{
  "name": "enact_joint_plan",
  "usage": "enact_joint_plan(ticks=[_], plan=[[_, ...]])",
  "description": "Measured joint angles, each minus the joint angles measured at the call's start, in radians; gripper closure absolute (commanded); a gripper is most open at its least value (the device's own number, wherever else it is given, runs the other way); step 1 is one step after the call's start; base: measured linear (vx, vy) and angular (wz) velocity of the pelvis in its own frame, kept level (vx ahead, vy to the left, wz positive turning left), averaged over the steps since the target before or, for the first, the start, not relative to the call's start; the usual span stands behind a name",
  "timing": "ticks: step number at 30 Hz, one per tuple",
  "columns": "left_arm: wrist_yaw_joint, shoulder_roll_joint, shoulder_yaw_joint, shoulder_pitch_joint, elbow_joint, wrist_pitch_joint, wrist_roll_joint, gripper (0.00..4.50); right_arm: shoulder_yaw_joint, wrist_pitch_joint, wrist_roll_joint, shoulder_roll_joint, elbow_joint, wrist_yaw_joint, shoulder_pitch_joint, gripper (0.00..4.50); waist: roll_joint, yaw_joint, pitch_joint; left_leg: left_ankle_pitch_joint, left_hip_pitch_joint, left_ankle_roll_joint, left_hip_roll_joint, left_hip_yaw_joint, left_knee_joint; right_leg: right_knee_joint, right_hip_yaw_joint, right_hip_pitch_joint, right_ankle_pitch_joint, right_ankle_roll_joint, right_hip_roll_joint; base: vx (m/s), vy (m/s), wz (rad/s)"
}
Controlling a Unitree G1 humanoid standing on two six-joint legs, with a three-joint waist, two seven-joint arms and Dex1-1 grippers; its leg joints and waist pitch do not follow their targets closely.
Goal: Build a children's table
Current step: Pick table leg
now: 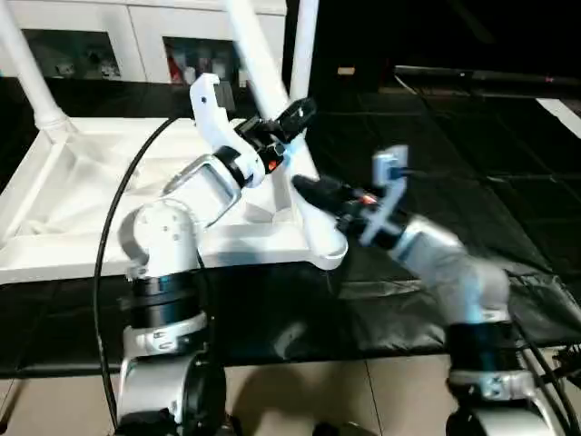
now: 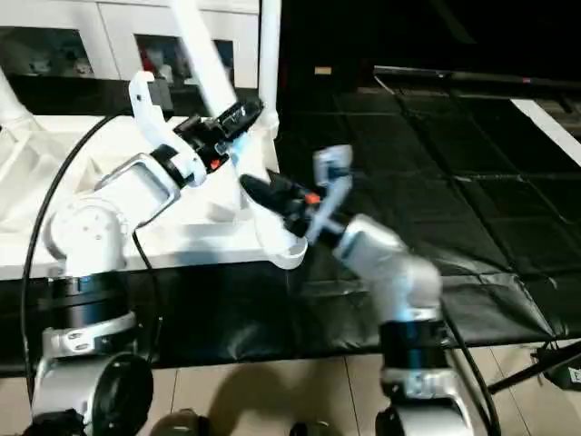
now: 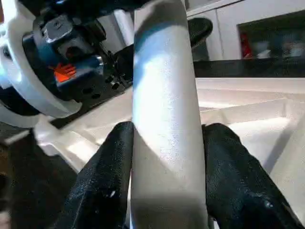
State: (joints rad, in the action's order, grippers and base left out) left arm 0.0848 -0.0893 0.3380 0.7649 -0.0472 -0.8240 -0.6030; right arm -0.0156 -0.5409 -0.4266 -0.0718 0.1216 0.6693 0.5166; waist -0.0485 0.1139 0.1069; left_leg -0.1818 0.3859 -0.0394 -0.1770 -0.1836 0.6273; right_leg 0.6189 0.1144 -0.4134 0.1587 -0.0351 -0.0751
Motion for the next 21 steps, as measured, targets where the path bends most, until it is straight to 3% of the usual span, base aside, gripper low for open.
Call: enact_joint_plan(ticks=[6, 11, 13, 20, 21], plan=[[-0.096, -0.039, 0.025, 0.005, -0.020, 0.046, 0.019, 1.89, 0.090, 0.132, 0.139, 0.017, 0.000, -0.084, -0.010, 2.66, 0.000, -0.001, 0.000, 0.000, 0.000, 0.000, 0.000, 0.003, -0.002, -0.006, 0.004, 0.004, 0.000, 0.000, 0.000, 0.000, 0.000, 0.00], [-0.121, -0.041, 0.037, 0.010, -0.020, 0.047, 0.013, 2.07, 0.114, 0.178, 0.178, 0.023, 0.003, -0.108, -0.010, 2.66, 0.000, 0.000, 0.000, 0.000, 0.000, 0.000, 0.000, 0.004, -0.003, -0.007, 0.005, 0.005, 0.000, 0.000, 0.000, 0.000, 0.000, 0.00], [-0.122, -0.041, 0.037, 0.010, -0.018, 0.046, 0.009, 2.41, 0.123, 0.193, 0.190, 0.024, 0.005, -0.117, -0.010, 2.66, 0.000, -0.001, 0.000, 0.000, 0.000, 0.000, 0.000, 0.004, -0.003, -0.007, 0.005, 0.005, -0.001, 0.000, 0.000, 0.000, 0.000, 0.00], [-0.134, -0.041, 0.039, 0.010, -0.016, 0.052, 0.008, 2.64, 0.134, 0.237, 0.206, 0.033, 0.023, -0.128, -0.009, 2.66, 0.000, -0.001, 0.000, 0.000, -0.001, 0.000, 0.000, 0.005, -0.003, -0.007, 0.005, 0.006, -0.001, 0.000, 0.000, 0.000, 0.000, 0.00], [-0.134, -0.040, 0.039, 0.010, -0.016, 0.056, 0.008, 2.65, 0.133, 0.240, 0.205, 0.038, 0.026, -0.128, -0.008, 2.31, 0.000, -0.001, 0.000, 0.000, -0.001, 0.000, 0.000, 0.005, -0.003, -0.007, 0.005, 0.006, -0.001, 0.000, 0.000, 0.000, 0.000, 0.00]])
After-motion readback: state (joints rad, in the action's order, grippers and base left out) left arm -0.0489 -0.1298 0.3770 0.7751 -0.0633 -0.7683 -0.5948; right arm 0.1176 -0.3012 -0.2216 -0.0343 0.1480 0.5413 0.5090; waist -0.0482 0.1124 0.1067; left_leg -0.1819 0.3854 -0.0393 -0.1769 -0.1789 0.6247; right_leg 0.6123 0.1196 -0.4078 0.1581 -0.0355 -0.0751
